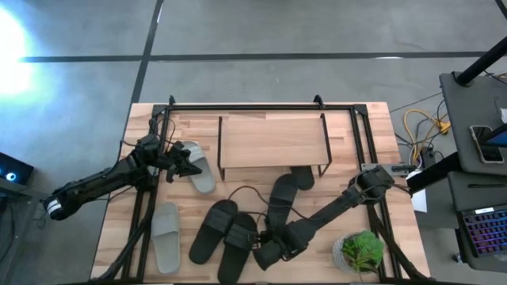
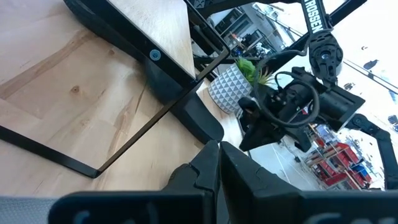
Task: Pick and place slides into the shelf
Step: Put the black slipper under the shelf
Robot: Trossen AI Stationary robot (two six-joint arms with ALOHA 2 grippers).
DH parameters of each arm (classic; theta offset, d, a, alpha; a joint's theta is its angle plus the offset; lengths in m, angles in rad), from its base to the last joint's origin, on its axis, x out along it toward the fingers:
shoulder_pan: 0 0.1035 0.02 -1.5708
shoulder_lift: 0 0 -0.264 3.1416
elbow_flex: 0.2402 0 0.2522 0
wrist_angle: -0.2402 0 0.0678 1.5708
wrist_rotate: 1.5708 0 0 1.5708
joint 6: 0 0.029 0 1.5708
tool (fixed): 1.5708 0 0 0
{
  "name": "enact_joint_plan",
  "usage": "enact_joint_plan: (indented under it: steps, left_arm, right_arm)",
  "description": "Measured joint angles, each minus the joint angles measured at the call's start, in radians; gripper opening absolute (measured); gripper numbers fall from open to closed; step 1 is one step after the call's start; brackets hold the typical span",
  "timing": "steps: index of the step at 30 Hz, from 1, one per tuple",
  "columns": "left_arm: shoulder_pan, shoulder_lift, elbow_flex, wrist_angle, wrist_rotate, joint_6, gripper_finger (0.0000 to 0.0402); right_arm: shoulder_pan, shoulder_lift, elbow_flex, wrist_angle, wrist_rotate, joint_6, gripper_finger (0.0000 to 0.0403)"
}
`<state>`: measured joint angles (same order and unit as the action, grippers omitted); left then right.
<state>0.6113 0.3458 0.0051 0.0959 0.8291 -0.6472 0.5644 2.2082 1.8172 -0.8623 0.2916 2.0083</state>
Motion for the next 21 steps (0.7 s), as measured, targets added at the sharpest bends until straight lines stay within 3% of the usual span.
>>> enact_joint_plan:
  steps: [9, 14, 21]
  left_arm:
    - [0.000, -0.001, 0.000, 0.000, 0.000, 0.000, 0.0000]
    - [0.000, 0.000, 0.000, 0.000, 0.000, 0.000, 0.0000]
    - [0.000, 0.000, 0.000, 0.000, 0.000, 0.000, 0.0000]
  right_arm:
    - [-0.002, 0.007, 0.000, 0.009, -0.011, 0.074, 0.0018]
    - [-0.003, 0.007, 0.000, 0.038, -0.056, 0.037, 0.0018]
    - [-0.011, 0.007, 0.003, 0.108, -0.003, -0.028, 0.0018]
